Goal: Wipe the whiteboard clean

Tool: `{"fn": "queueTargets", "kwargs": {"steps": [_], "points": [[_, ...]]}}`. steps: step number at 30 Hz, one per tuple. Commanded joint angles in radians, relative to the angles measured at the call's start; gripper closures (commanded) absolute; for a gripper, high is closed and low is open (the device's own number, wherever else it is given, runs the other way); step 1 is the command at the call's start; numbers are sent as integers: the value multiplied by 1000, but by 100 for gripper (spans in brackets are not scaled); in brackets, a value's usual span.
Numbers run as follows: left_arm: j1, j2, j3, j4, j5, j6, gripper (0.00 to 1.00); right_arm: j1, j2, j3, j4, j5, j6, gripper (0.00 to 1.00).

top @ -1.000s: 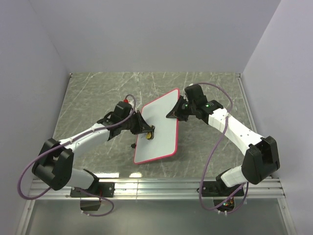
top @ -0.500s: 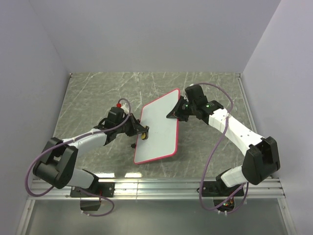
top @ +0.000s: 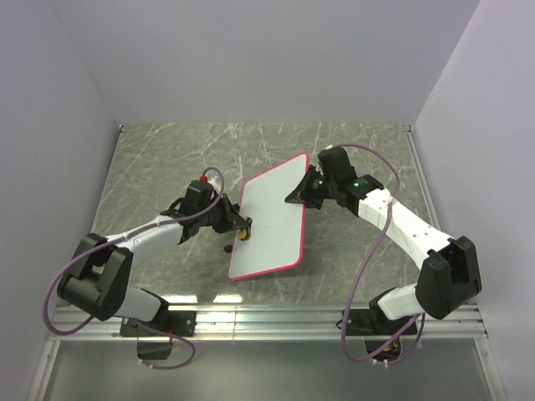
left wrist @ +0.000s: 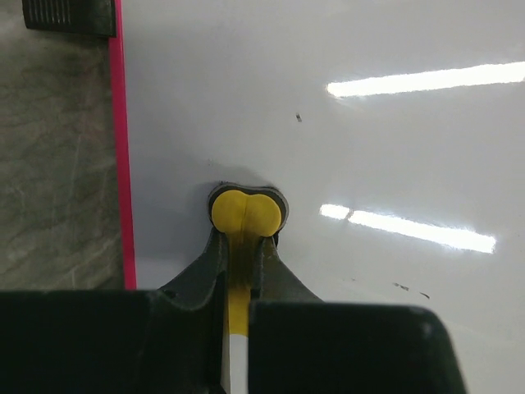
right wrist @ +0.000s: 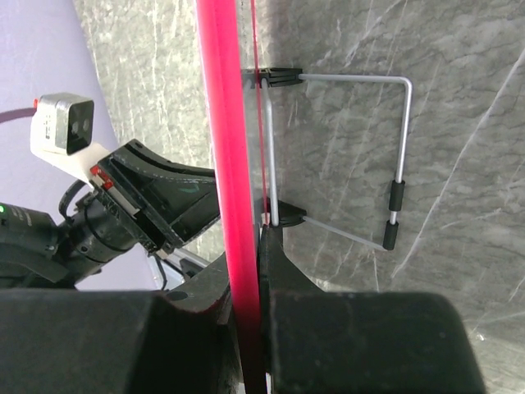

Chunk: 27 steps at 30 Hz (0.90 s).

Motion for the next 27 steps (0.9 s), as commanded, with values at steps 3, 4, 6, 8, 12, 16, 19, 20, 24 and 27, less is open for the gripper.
{"fn": "queueTargets", "kwargs": {"steps": [3, 4, 6, 8, 12, 16, 19, 20, 24, 27], "points": [[-59, 24, 116, -288, 46, 34, 100, 28, 36, -46, 33, 91, -3, 100], [-67, 17, 136, -310, 46, 22, 100, 28, 38, -48, 38, 91, -1, 100], [-94, 15, 192, -324, 44, 8, 100, 28, 39, -51, 43, 89, 0, 100], [-129, 15, 229, -347, 33, -11, 100, 28, 38, -52, 47, 88, 2, 100], [-174, 21, 311, -359, 29, -41, 100, 28, 39, -48, 41, 89, -7, 100], [-194, 35, 335, -359, 27, -45, 100, 28, 42, -37, 29, 94, -16, 100], [-194, 61, 325, -368, 23, -29, 100, 28, 45, -29, 23, 94, -21, 100], [-194, 69, 311, -367, 23, -25, 100, 28, 44, -28, 21, 94, -23, 100], [-194, 101, 282, -370, 10, -2, 100, 26, 39, -25, 12, 100, -29, 100], [-189, 119, 263, -383, -10, 21, 100, 28, 38, -25, 4, 101, -33, 100]]}}
